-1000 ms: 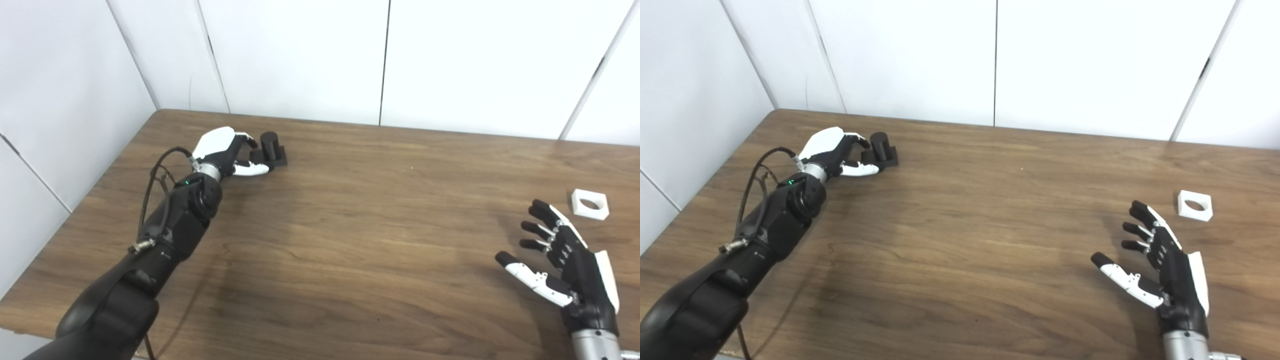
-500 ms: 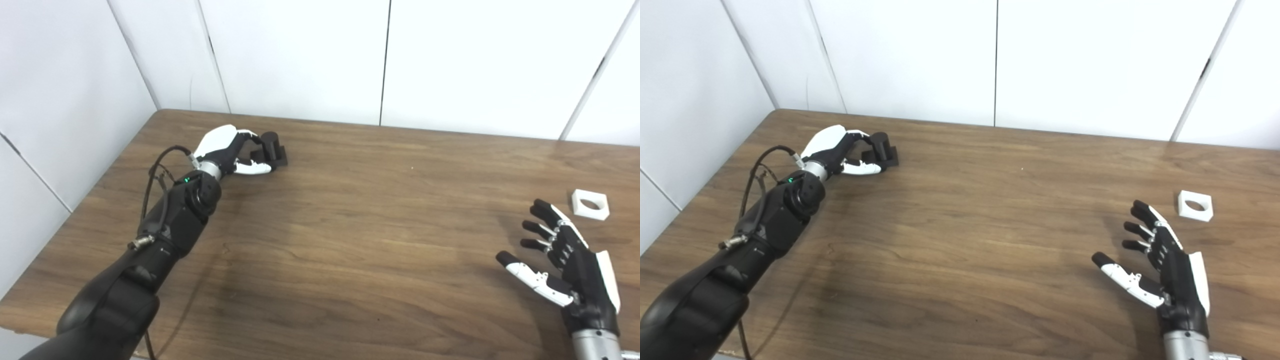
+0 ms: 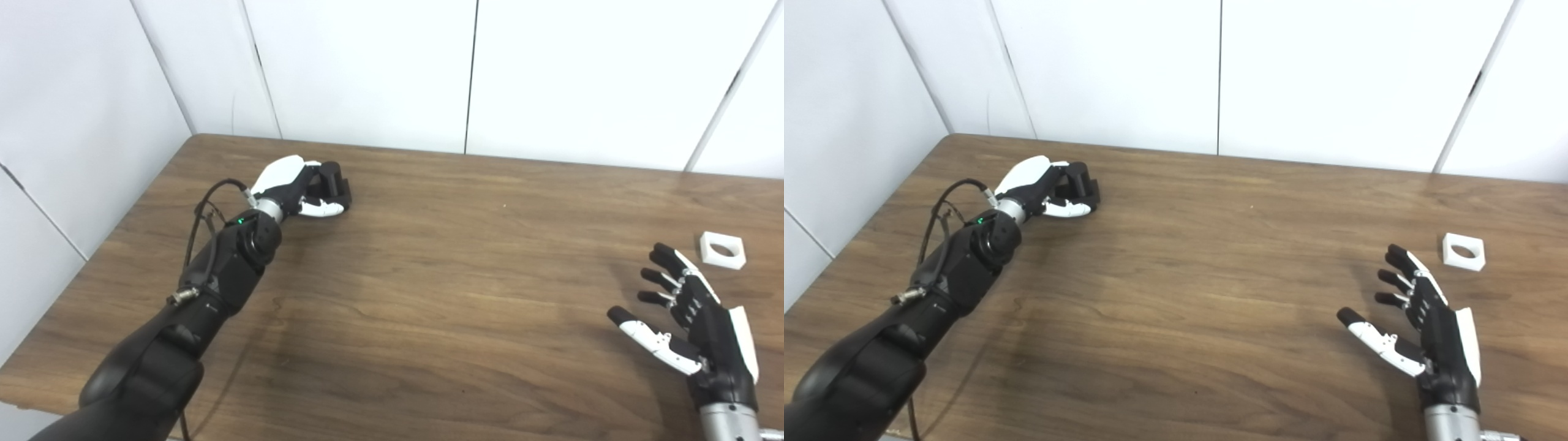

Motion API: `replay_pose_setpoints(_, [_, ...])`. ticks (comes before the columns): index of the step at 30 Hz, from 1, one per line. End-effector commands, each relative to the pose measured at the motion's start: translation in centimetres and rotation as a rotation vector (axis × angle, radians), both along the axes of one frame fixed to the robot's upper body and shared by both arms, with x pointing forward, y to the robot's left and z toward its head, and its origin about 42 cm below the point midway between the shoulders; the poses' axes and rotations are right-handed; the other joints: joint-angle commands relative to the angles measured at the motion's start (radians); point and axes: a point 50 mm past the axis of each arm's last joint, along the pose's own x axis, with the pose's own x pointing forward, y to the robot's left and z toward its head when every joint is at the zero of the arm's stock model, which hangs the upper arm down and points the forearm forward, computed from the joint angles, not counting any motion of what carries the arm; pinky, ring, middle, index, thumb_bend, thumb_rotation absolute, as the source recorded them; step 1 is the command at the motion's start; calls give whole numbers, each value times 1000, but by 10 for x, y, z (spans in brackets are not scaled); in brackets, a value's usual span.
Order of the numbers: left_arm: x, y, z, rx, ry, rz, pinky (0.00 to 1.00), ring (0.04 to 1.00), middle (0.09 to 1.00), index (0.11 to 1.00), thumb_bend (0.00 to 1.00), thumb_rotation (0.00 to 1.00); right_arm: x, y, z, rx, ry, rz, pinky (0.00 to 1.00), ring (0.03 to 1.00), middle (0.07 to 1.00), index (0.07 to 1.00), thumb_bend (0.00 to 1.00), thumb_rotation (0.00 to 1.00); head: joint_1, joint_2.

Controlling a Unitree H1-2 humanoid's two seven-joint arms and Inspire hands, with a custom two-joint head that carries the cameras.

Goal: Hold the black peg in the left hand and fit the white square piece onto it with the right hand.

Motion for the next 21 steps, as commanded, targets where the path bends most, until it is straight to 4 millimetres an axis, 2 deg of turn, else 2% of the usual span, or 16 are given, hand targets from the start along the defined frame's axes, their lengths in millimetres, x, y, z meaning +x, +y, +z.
replay_pose_setpoints(1, [-6, -15, -19, -27, 97, -51, 896, 968, 934, 773, 715, 384, 5, 2, 17, 6, -95, 15, 676, 801, 864, 864, 663, 257, 1, 1])
replay_pose_setpoints(3, [-6, -14, -20, -10, 87, -42, 894, 966, 931, 765, 704, 371, 5, 0, 16, 8, -92, 11, 674, 798, 861, 861, 665, 253, 3, 1])
replay_pose_setpoints(6, [-6, -14, -22, 26, 50, -24, 872, 922, 892, 664, 677, 272, 5, -1, 15, 3, -83, 3, 691, 816, 873, 863, 675, 276, 7, 1])
replay_pose_setpoints(7, [-6, -14, -22, 39, 35, -20, 847, 899, 866, 539, 554, 130, 6, -1, 15, -1, -87, 3, 676, 799, 866, 859, 667, 267, 7, 0])
replay_pose_setpoints(8, [-6, -14, -22, 53, 21, -19, 826, 888, 855, 516, 532, 105, 6, -1, 15, 0, -89, 4, 671, 796, 866, 859, 667, 263, 7, 1])
replay_pose_setpoints(11, [-6, -14, -21, 75, -8, -24, 769, 861, 836, 495, 511, 83, 6, -2, 14, 4, -89, 4, 672, 798, 867, 860, 665, 255, 6, 2])
replay_pose_setpoints(21, [-6, -14, -20, 91, -22, -29, 743, 842, 823, 493, 508, 80, 6, -3, 14, 13, -81, 6, 702, 816, 871, 867, 664, 261, 8, 3])
